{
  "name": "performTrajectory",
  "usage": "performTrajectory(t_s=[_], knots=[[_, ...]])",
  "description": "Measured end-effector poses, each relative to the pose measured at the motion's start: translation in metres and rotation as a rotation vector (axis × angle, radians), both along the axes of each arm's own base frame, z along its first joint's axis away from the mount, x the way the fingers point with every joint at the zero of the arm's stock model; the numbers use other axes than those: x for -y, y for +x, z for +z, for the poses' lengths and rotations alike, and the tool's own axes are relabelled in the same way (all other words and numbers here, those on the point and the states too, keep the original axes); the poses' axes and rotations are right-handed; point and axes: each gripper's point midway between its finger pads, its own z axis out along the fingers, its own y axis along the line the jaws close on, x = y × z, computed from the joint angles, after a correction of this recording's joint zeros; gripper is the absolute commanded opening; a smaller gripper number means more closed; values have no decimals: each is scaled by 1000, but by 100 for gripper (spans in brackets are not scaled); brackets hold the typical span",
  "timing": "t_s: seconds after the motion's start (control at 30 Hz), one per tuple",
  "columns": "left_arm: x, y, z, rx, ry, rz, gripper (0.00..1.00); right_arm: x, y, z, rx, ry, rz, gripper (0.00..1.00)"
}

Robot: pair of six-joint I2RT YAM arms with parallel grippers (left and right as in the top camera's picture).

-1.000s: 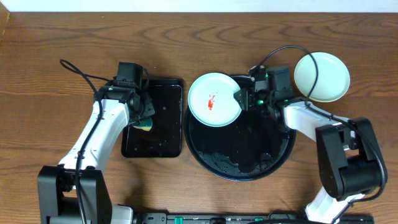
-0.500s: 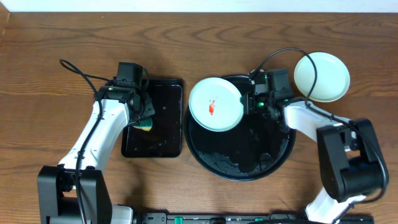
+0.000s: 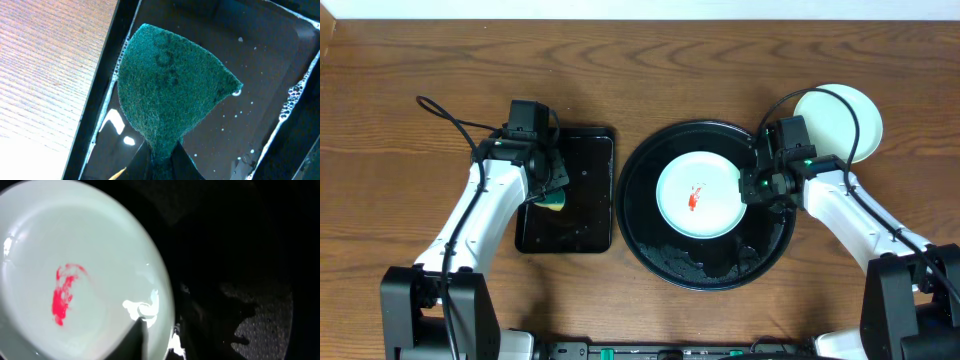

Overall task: Clean dirty plates on tray and stack at the side
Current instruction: 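Scrub the last pale-green plate with the sponge in the left gripper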

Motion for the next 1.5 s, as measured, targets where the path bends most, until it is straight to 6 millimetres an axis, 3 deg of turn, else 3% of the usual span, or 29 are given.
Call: performTrajectory(t_s=[0.07,0.3,0.5,0.57,0.73,0.9,1.03,1.17,1.3,1.5], knots=[[0,0,0,0,0,0,7,0,5,2,24,-1,3,63],[0,0,0,0,0,0,8,-3,35,13,162,-6,26,61],[0,0,0,0,0,0,7,-3,33,-10,113,-19,48,52],[0,0,0,0,0,0,7,-5,28,-22,75,-13,58,43],[0,0,0,0,0,0,7,-8,25,-31,48,-2,74,3],[8,9,2,37,-26,-47,7,-10,25,-30,46,14,75,1],[38,33,12,151,-94,-181,7,-10,24,-30,44,18,76,1],[88,44,27,253,-139,-331,7,-11,24,-30,43,23,78,1],[155,38,44,338,-202,-485,8,-12,24,-30,41,25,79,1],[236,18,58,409,-317,-610,8,-12,23,-30,38,27,80,1]])
